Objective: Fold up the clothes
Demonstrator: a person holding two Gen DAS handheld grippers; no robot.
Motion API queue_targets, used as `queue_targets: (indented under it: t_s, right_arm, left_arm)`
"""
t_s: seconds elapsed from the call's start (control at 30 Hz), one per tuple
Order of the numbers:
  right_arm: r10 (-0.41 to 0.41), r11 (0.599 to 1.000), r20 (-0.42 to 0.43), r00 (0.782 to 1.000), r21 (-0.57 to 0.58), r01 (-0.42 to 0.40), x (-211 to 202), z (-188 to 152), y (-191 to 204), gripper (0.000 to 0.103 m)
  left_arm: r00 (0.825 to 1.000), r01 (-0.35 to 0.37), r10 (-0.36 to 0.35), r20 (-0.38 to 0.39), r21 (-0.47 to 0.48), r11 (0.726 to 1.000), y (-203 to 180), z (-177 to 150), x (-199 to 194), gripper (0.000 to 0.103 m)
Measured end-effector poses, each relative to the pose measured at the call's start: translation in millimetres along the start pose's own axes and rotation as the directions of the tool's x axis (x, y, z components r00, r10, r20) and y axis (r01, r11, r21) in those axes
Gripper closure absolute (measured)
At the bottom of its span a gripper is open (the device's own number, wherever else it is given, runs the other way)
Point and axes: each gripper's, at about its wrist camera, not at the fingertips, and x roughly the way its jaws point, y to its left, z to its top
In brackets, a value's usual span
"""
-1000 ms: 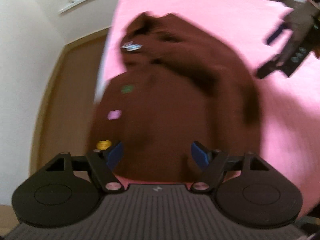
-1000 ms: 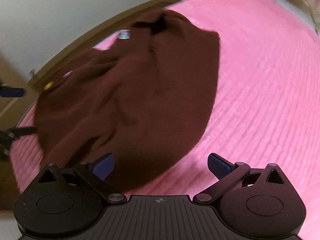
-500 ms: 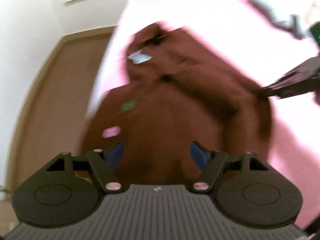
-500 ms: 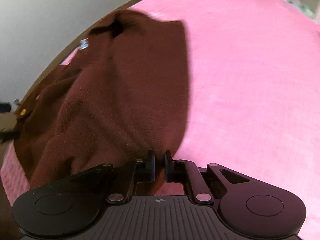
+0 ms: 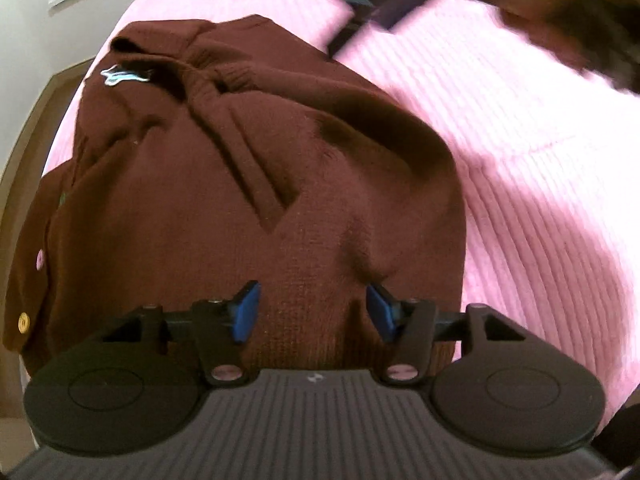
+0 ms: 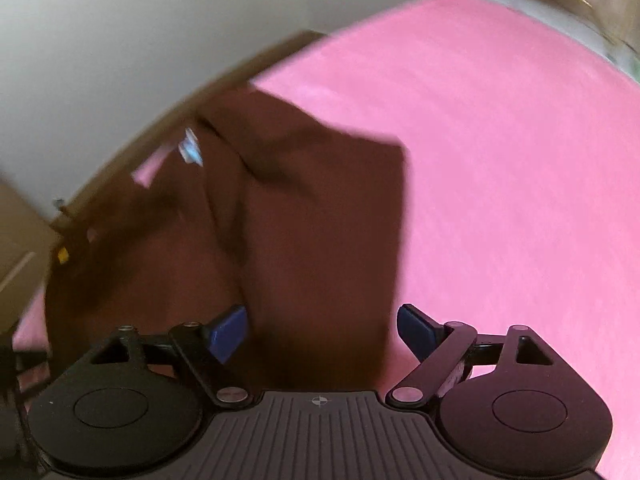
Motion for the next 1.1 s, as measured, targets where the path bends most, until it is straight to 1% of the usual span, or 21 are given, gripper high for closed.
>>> queue_targets:
  t_s: [0.03,0.1,0.13,0.17,0.23,0.3,0.33,0.37,0.4,0.47,0.5,0.53,0.6,0.63,0.7,0.77,0.87,0.97,1.0,1.07,1.1]
  right_arm:
    - [0.014,0.999,0.019,1.000,-0.033,-0.014,8,14,3,0.018]
    - [0.045,0.994,0.054,0.998,-0.099,-0.039,24,41,8,0.018]
    - [0.035,0.986,0.071,0.997,-0.165,-0.023,37,56,16,0.018]
    - [0.019,0.974,0.082,0.996,-0.226,0.000,48,66,22,0.018]
    - [-0.024,0.936,0.093,0.995,-0.348,0.055,75,81,34,0.018]
    - [-0.060,0.881,0.102,0.993,-0.462,0.100,101,91,45,0.020]
    - [-0.060,0.890,0.099,0.993,-0.445,0.099,102,93,40,0.052]
    - [-0.060,0.902,0.096,0.994,-0.421,0.095,103,95,34,0.073]
    - [-0.060,0.913,0.092,0.994,-0.398,0.092,103,98,29,0.086]
    - [-0.052,0.970,0.142,0.989,-0.228,0.083,64,93,0,0.089]
    - [-0.060,0.984,0.158,0.986,-0.157,0.085,43,89,-15,0.089]
    - [-0.074,0.991,0.178,0.981,-0.098,0.092,20,83,-31,0.090]
    - [-0.118,0.993,0.210,0.971,-0.006,0.122,-36,62,-69,0.091]
    - [-0.140,0.990,0.218,0.966,0.026,0.138,-62,50,-86,0.099]
    - [-0.194,0.980,0.230,0.954,0.087,0.179,-112,22,-118,0.100]
    - [-0.261,0.959,0.233,0.937,0.172,0.224,-166,-13,-152,0.100]
    - [-0.348,0.909,0.210,0.914,0.314,0.275,-242,-75,-196,0.100]
    - [-0.408,0.847,0.151,0.900,0.431,0.312,-297,-138,-226,0.100]
    - [-0.422,0.825,0.130,0.897,0.466,0.320,-309,-157,-237,0.100]
    - [-0.439,0.774,0.096,0.894,0.546,0.321,-339,-201,-256,0.100]
    - [-0.447,0.749,0.088,0.890,0.581,0.319,-352,-217,-265,0.100]
  left_arm:
    - [1.000,-0.006,0.006,0.006,-0.008,1.000,2,-1,-1,0.051]
    - [1.000,-0.006,0.006,0.001,-0.020,1.000,7,-5,2,0.064]
    - [1.000,-0.006,0.006,-0.002,-0.027,1.000,10,-6,4,0.079]
    - [1.000,-0.004,0.004,-0.003,-0.032,0.999,12,-8,5,0.089]
    - [1.000,0.007,-0.006,0.017,-0.029,1.000,15,-10,6,0.097]
    - [1.000,0.006,-0.005,0.031,-0.027,1.000,14,-13,1,0.098]
    - [0.999,0.004,-0.003,0.037,-0.025,1.000,12,-14,-3,0.098]
    - [0.999,-0.002,0.003,0.044,-0.017,1.000,9,-14,-9,0.099]
    - [0.999,-0.007,0.007,0.052,-0.009,1.000,6,-14,-15,0.099]
    - [0.998,-0.003,0.002,0.069,0.021,1.000,0,-11,-30,0.099]
    - [0.997,0.002,-0.005,0.076,0.041,0.999,-4,-8,-39,0.099]
    - [0.997,0.010,-0.016,0.079,0.071,0.997,-8,-5,-48,0.099]
    - [0.996,0.025,-0.036,0.085,0.127,0.992,-15,3,-65,0.099]
    - [0.995,0.037,-0.052,0.090,0.155,0.987,-21,9,-77,0.099]
    - [0.992,0.063,-0.083,0.095,0.193,0.979,-31,18,-95,0.099]
    - [0.988,0.091,-0.118,0.103,0.238,0.967,-48,29,-118,0.100]
    - [0.980,0.132,-0.169,0.106,0.293,0.947,-78,43,-143,0.100]
    - [0.975,0.153,-0.200,0.099,0.356,0.922,-111,57,-155,0.100]
    - [0.974,0.156,-0.207,0.098,0.375,0.914,-121,62,-156,0.100]
    - [0.970,0.160,-0.221,0.105,0.413,0.897,-136,78,-158,0.100]
    - [0.968,0.155,-0.225,0.114,0.438,0.886,-142,89,-158,0.100]
